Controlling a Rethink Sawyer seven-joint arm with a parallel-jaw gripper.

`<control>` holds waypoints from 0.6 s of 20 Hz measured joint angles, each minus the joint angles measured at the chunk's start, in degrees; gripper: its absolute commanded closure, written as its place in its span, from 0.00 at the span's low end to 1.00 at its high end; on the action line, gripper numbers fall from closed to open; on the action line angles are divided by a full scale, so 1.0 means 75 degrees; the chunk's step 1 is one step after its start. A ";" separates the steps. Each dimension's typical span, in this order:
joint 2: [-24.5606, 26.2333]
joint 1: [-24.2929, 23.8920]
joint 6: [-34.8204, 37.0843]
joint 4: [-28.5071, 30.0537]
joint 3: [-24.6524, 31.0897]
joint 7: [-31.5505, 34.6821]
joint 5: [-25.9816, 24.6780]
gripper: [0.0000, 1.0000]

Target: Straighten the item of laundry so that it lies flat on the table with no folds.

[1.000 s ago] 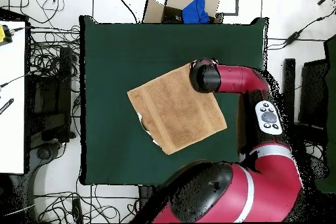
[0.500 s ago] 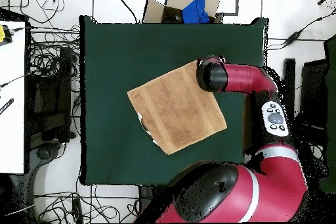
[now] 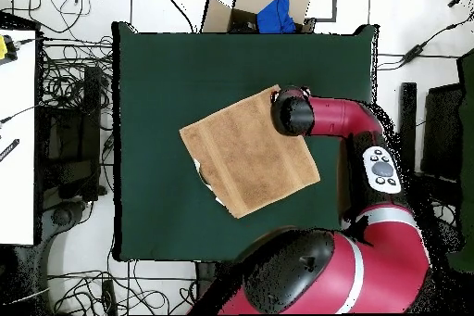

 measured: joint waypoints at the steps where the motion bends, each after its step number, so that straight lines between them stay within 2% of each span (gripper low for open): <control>1: -0.0002 -0.0002 -0.0025 0.0081 -0.0001 0.0000 -0.0003 1.00; 12: -0.0125 0.0027 -0.0592 0.0912 -0.0148 0.0000 -0.0006 1.00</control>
